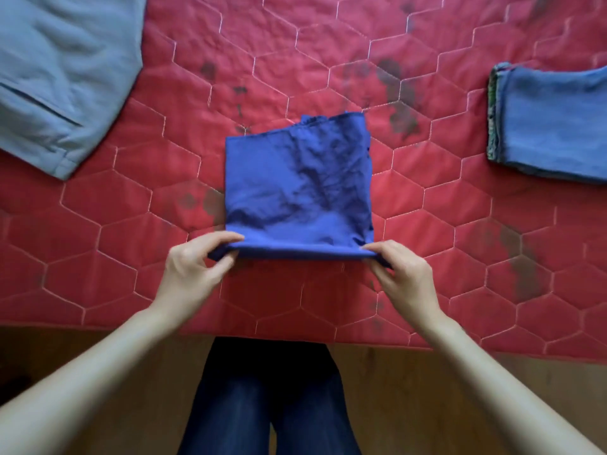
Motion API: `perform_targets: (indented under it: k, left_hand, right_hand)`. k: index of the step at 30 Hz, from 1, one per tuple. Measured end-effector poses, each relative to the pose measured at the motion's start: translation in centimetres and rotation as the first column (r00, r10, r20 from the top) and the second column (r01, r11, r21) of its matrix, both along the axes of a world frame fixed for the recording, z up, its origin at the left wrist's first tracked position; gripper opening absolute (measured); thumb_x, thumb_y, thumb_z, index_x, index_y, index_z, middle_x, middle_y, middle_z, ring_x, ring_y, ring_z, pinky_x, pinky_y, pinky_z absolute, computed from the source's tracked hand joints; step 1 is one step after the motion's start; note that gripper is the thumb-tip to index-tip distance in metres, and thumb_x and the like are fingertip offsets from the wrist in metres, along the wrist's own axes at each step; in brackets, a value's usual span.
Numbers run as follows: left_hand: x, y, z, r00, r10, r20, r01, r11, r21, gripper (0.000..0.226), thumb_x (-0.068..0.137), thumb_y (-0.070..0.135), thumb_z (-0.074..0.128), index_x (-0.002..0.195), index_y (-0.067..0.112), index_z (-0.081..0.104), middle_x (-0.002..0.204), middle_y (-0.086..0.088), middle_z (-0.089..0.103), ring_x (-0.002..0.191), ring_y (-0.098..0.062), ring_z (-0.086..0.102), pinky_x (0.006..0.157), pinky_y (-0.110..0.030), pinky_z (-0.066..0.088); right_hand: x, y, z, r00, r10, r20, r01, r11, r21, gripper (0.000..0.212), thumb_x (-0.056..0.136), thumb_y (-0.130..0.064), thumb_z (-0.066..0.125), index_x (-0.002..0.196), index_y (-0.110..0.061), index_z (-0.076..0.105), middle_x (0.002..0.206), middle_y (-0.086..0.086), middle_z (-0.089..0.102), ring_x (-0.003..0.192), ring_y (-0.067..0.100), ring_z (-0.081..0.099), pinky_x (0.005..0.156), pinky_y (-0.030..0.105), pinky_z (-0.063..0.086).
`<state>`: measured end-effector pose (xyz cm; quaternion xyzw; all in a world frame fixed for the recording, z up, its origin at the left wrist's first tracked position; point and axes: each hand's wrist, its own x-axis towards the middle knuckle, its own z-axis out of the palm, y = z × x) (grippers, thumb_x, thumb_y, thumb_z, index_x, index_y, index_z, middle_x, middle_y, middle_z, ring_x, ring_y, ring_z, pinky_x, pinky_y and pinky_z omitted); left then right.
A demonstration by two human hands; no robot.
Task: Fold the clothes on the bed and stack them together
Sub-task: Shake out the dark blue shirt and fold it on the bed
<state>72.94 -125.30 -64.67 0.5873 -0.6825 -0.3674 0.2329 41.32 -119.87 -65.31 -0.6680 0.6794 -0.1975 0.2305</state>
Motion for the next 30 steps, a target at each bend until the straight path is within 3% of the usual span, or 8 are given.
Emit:
perform_targets:
  k: [2, 6, 10, 13, 18, 21, 24, 30]
  left_hand:
    - [-0.6, -3.1, 0.1, 0.994, 0.110, -0.012, -0.110, 0.993, 0.052, 0.031, 0.077, -0.002, 0.072, 0.099, 0.019, 0.072, 0.081, 0.021, 0.067, 0.069, 0.008, 0.058, 0.068, -0.008, 0.044]
    - [-1.6, -10.9, -1.4, 0.980, 0.191, -0.060, -0.187, 0.979, 0.076, 0.032, 0.079, 0.003, 0.070, 0.104, 0.023, 0.068, 0.090, 0.018, 0.065, 0.077, 0.017, 0.054, 0.074, -0.004, 0.039]
    - [-2.6, -18.4, -4.8, 0.979, 0.201, -0.036, -0.194, 0.970, 0.145, 0.034, 0.080, 0.007, 0.069, 0.111, 0.022, 0.065, 0.100, 0.011, 0.064, 0.091, -0.002, 0.055, 0.084, -0.016, 0.041]
    - [-3.3, -21.6, -7.9, 0.986, 0.166, 0.025, -0.168, 0.964, 0.207, 0.036, 0.082, 0.009, 0.069, 0.116, 0.018, 0.064, 0.099, 0.006, 0.062, 0.087, -0.012, 0.052, 0.081, -0.025, 0.040]
    - [-3.6, -22.7, -10.6, 0.969, 0.240, 0.065, -0.248, 0.947, 0.202, 0.033, 0.082, 0.009, 0.065, 0.114, 0.019, 0.064, 0.089, 0.007, 0.061, 0.078, -0.008, 0.051, 0.069, -0.014, 0.032]
    - [-3.5, -22.0, -10.6, 0.953, 0.297, 0.058, -0.303, 0.934, 0.191, 0.034, 0.082, 0.011, 0.063, 0.114, 0.023, 0.063, 0.081, 0.012, 0.059, 0.070, -0.005, 0.048, 0.069, -0.017, 0.034]
    - [-3.2, -21.2, -10.6, 0.942, 0.335, 0.023, -0.334, 0.927, 0.170, 0.032, 0.083, 0.010, 0.061, 0.113, 0.023, 0.063, 0.085, 0.017, 0.059, 0.067, 0.006, 0.050, 0.068, -0.011, 0.035]
    - [-3.3, -20.7, -11.1, 0.902, 0.430, 0.044, -0.431, 0.882, 0.190, 0.030, 0.087, 0.008, 0.058, 0.115, 0.018, 0.063, 0.096, 0.006, 0.062, 0.076, -0.009, 0.049, 0.079, -0.028, 0.042]
  right_hand:
    - [0.1, -3.7, 0.9, 0.997, -0.052, 0.048, 0.053, 0.998, -0.021, 0.014, 0.083, -0.006, 0.073, 0.097, -0.008, 0.071, 0.093, 0.001, 0.071, 0.084, 0.017, 0.067, 0.075, 0.029, 0.049]
    - [-0.2, -12.3, 1.3, 0.987, -0.137, 0.088, 0.138, 0.990, -0.007, 0.019, 0.082, -0.010, 0.073, 0.101, -0.009, 0.070, 0.099, -0.001, 0.072, 0.092, 0.015, 0.066, 0.083, 0.026, 0.047]
    - [-1.0, -20.3, -1.0, 0.965, -0.247, 0.088, 0.235, 0.964, 0.127, 0.024, 0.081, -0.022, 0.073, 0.104, -0.021, 0.068, 0.103, -0.004, 0.071, 0.098, 0.013, 0.065, 0.089, 0.032, 0.048]
    - [-1.2, -24.1, -4.1, 0.957, -0.288, 0.034, 0.274, 0.936, 0.222, 0.022, 0.081, -0.024, 0.072, 0.103, -0.024, 0.069, 0.104, -0.005, 0.070, 0.101, 0.015, 0.062, 0.088, 0.032, 0.047]
    - [-0.6, -25.9, -7.5, 0.932, -0.363, -0.019, 0.355, 0.897, 0.264, 0.015, 0.082, -0.030, 0.069, 0.097, -0.031, 0.070, 0.102, -0.012, 0.070, 0.100, 0.010, 0.061, 0.083, 0.026, 0.044]
    - [-0.1, -25.9, -7.5, 0.928, -0.366, 0.071, 0.345, 0.915, 0.207, 0.012, 0.082, -0.025, 0.069, 0.093, -0.028, 0.071, 0.090, -0.020, 0.067, 0.094, 0.004, 0.061, 0.085, 0.019, 0.044]
    - [0.3, -25.9, -7.1, 0.919, -0.359, 0.164, 0.336, 0.930, 0.150, 0.012, 0.082, -0.020, 0.069, 0.093, -0.024, 0.071, 0.087, -0.023, 0.066, 0.087, -0.002, 0.060, 0.084, 0.017, 0.045]
    - [1.2, -26.3, -8.1, 0.903, -0.363, 0.229, 0.341, 0.931, 0.133, 0.012, 0.084, -0.019, 0.067, 0.095, -0.024, 0.070, 0.092, -0.019, 0.069, 0.090, 0.001, 0.063, 0.088, 0.024, 0.047]
